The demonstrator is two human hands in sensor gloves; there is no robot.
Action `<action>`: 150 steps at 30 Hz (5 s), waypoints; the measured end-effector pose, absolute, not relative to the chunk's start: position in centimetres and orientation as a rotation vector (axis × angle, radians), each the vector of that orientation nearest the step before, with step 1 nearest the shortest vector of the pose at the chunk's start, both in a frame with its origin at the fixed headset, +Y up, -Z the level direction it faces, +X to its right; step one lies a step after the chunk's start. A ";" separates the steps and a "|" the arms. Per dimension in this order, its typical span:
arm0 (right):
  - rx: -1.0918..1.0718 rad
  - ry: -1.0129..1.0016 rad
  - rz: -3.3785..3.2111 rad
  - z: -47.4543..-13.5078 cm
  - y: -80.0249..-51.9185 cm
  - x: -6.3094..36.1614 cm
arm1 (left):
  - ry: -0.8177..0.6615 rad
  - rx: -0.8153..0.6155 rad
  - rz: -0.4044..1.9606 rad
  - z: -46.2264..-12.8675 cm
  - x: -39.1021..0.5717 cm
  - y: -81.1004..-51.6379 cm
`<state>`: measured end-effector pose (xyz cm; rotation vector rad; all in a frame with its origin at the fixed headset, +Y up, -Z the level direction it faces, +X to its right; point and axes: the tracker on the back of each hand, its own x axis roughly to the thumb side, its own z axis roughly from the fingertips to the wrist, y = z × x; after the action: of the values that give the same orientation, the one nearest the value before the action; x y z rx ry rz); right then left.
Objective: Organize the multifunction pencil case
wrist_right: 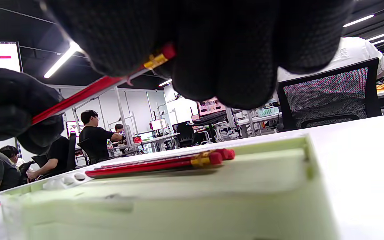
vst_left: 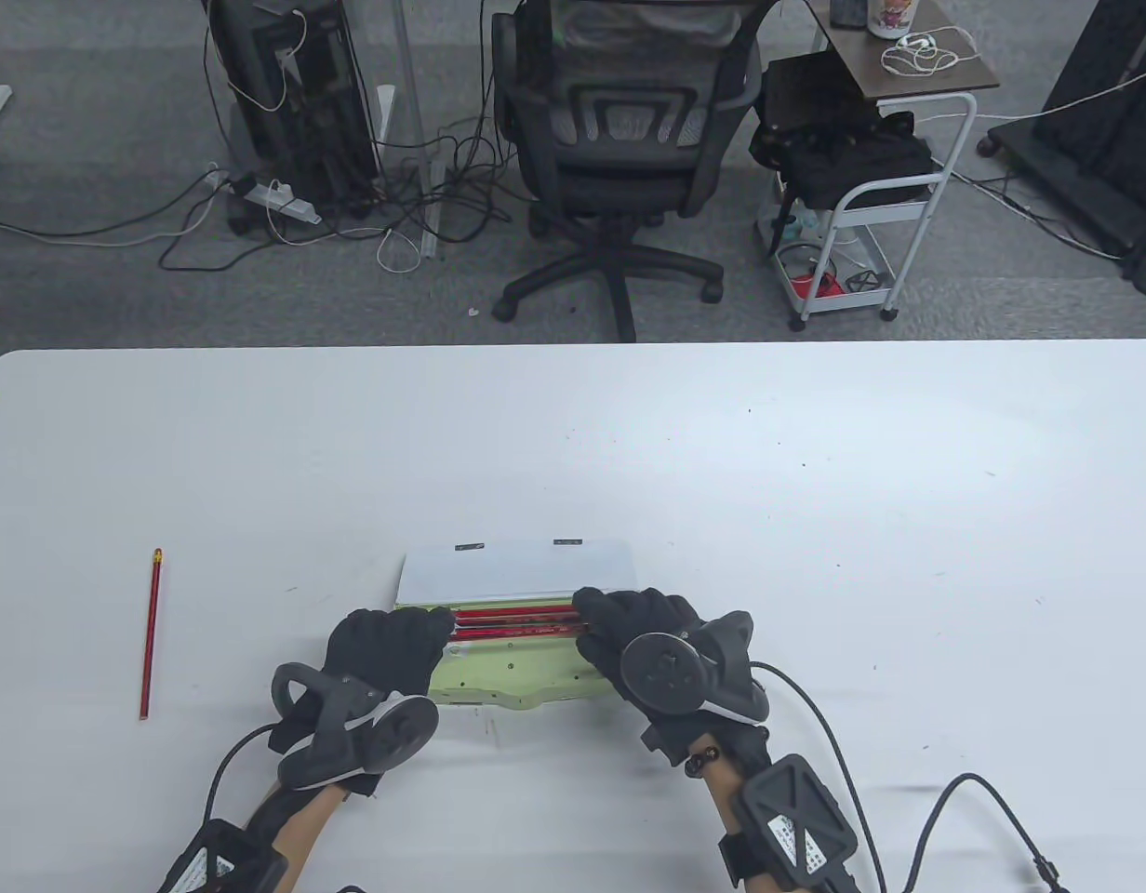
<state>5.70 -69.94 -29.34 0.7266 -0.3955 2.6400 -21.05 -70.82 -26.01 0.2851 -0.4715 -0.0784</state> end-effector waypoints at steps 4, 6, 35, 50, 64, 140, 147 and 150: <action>0.741 -0.407 2.666 -29.2 -69.9 5.6 | -0.478 0.292 -0.078 -25.9 -20.9 -70.9; 0.743 -0.407 2.665 -29.2 -69.9 5.5 | -0.479 0.296 -0.073 -25.9 -20.9 -70.8; 0.563 -0.231 2.765 -30.9 -70.7 8.9 | -0.330 -0.261 0.336 -29.6 -28.2 -75.3; 0.591 -0.231 2.854 -30.7 -71.2 7.5 | -0.329 -0.252 0.314 -29.7 -27.9 -75.4; 0.691 -0.354 2.939 -30.5 -71.8 6.0 | -0.331 -0.251 0.287 -29.7 -27.9 -75.4; 0.328 -0.205 3.011 -31.5 -73.1 4.9 | -0.331 -0.252 0.231 -29.6 -27.0 -75.5; 0.327 -0.193 2.992 -31.6 -73.0 5.6 | -0.326 -0.253 0.228 -29.6 -26.9 -75.5; 0.318 -0.169 2.951 -31.7 -72.7 6.5 | -0.325 -0.254 0.228 -29.6 -26.9 -75.5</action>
<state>6.51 -72.73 -31.69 0.3184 -0.1692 2.9512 -26.86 -75.50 -29.57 -0.2541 -0.3246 0.2275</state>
